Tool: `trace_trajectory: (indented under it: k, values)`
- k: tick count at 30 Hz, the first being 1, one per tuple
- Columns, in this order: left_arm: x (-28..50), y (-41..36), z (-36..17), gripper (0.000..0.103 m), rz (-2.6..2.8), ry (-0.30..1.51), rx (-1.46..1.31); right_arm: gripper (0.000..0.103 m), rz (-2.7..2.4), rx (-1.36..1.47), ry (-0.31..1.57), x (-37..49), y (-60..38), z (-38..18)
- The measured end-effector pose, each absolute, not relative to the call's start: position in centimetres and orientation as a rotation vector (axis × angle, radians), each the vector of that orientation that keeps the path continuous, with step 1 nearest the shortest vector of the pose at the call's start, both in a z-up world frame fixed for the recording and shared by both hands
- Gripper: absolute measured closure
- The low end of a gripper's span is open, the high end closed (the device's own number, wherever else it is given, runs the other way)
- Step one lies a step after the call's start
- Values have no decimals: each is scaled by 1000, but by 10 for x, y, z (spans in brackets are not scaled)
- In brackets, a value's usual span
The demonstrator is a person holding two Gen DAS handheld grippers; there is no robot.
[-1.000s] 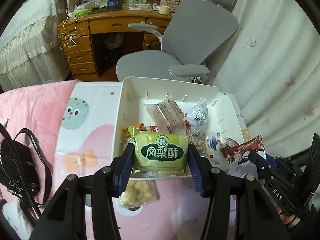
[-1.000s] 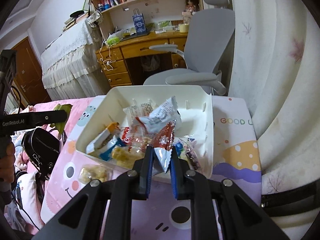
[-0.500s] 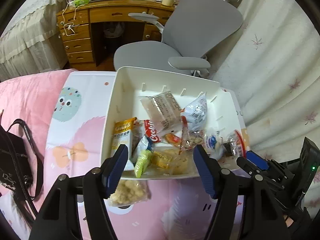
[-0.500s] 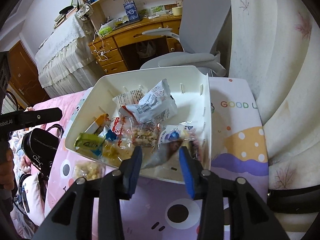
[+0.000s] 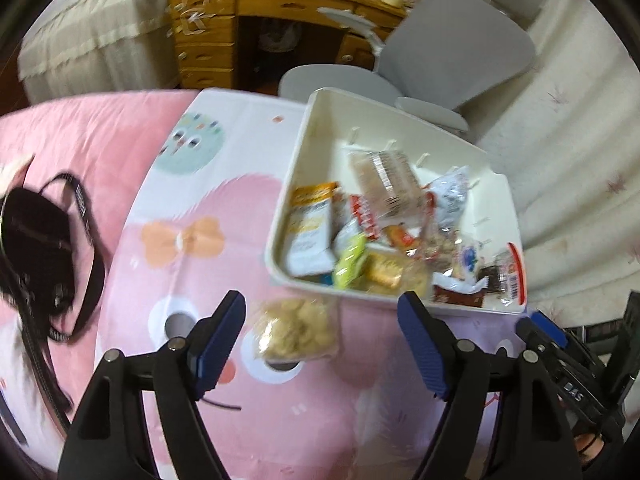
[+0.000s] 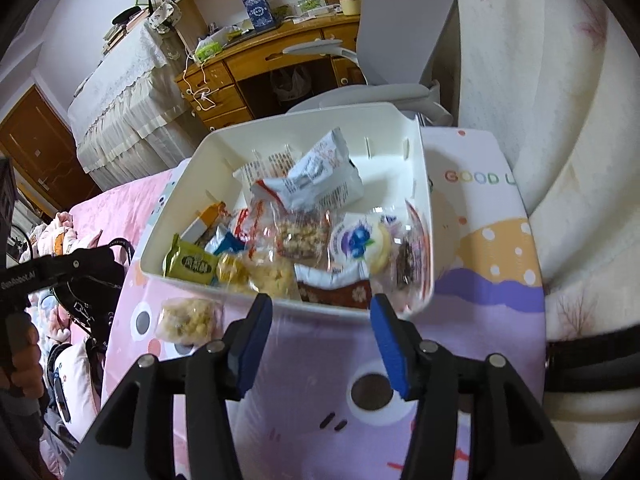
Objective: Organize snacks
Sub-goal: 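Move left tool to clear bag of pale crumbly snack and grasp it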
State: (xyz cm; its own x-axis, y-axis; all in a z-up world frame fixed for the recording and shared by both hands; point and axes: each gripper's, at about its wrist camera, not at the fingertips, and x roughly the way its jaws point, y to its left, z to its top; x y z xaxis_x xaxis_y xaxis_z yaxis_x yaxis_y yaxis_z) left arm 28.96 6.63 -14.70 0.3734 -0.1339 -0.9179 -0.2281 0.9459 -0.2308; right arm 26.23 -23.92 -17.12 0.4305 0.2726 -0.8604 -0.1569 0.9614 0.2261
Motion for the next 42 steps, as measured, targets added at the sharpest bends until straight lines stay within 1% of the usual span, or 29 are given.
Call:
trace_trajectory:
  k: [4, 6, 15, 24, 30, 42]
  values:
    - [270, 84, -168, 25, 113, 1210, -409, 45, 254, 119, 1130, 252, -243, -177]
    - [263, 87, -178, 23, 127, 1220, -422, 40, 243, 117, 1144, 246, -245, -181]
    - [252, 78, -220, 17, 105, 1239, -466, 33, 182, 95, 1184, 221, -248, -199]
    - [258, 60, -260, 16, 140, 1270, -471, 30, 173, -18, 1227, 210, -239, -219]
    - [266, 53, -281, 17, 178, 1289, -447, 30, 192, -57, 1256, 209, -237, -229]
    - [281, 41, -295, 17, 213, 1260, -338, 29, 142, -17, 1306, 213, -255, -242]
